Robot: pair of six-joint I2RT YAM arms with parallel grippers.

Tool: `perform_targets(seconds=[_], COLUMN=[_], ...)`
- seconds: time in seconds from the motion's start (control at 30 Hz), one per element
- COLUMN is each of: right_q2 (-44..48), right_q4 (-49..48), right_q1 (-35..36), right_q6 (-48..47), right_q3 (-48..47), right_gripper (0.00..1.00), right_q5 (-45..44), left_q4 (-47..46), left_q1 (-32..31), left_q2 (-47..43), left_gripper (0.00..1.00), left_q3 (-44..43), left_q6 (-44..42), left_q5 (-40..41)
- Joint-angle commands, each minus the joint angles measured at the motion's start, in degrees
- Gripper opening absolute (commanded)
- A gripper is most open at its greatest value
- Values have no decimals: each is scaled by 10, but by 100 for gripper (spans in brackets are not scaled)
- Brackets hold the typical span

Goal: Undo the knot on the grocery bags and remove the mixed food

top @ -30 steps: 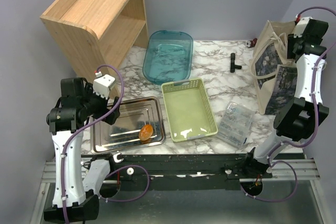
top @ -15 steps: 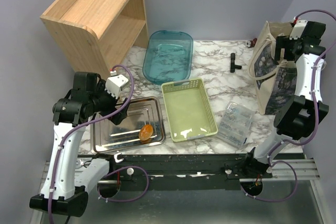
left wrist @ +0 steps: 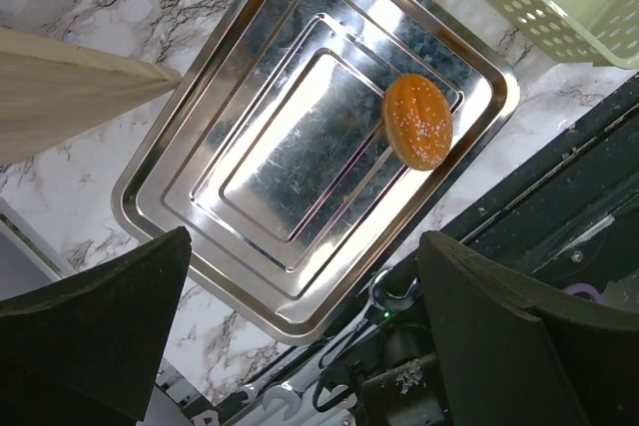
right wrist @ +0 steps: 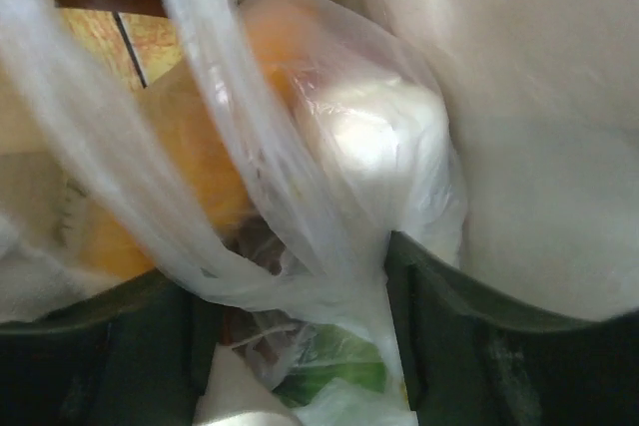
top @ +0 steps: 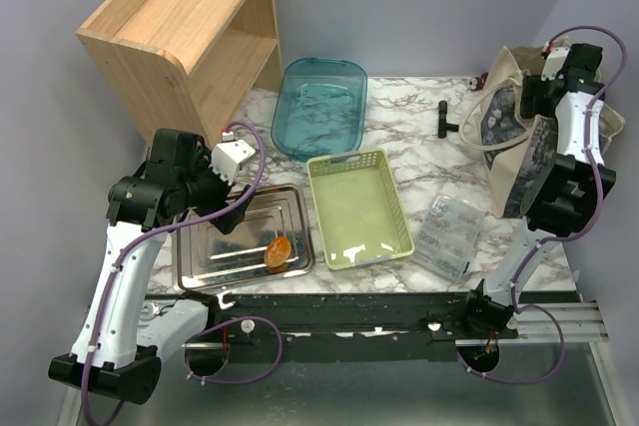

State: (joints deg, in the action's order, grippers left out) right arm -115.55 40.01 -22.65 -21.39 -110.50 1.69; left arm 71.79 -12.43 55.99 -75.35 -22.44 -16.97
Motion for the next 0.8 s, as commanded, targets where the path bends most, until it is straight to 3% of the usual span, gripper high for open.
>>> perform_targets(seconds=[0.0,0.1,0.4,0.77], right_q2=[-60,-46,54,70], right_q4=[86,94,41,21], right_q1=[-10,-14,-23,-35], right_q6=[-19,-17,-14,10], right_q3=[-10,-31,-75,-197], right_gripper=[51,2,1,1], right_q5=[35,41,40,62], left_q4=[-13,-13,-30,-88], left_q1=[-5,-7,-12,-13], left_q2=[3,4,1,-50], left_gripper=[99,99,99,98], left_q3=[-3,-5,-14,47], left_q6=[4,6,14,18], left_q5=[15,11,-9,-23])
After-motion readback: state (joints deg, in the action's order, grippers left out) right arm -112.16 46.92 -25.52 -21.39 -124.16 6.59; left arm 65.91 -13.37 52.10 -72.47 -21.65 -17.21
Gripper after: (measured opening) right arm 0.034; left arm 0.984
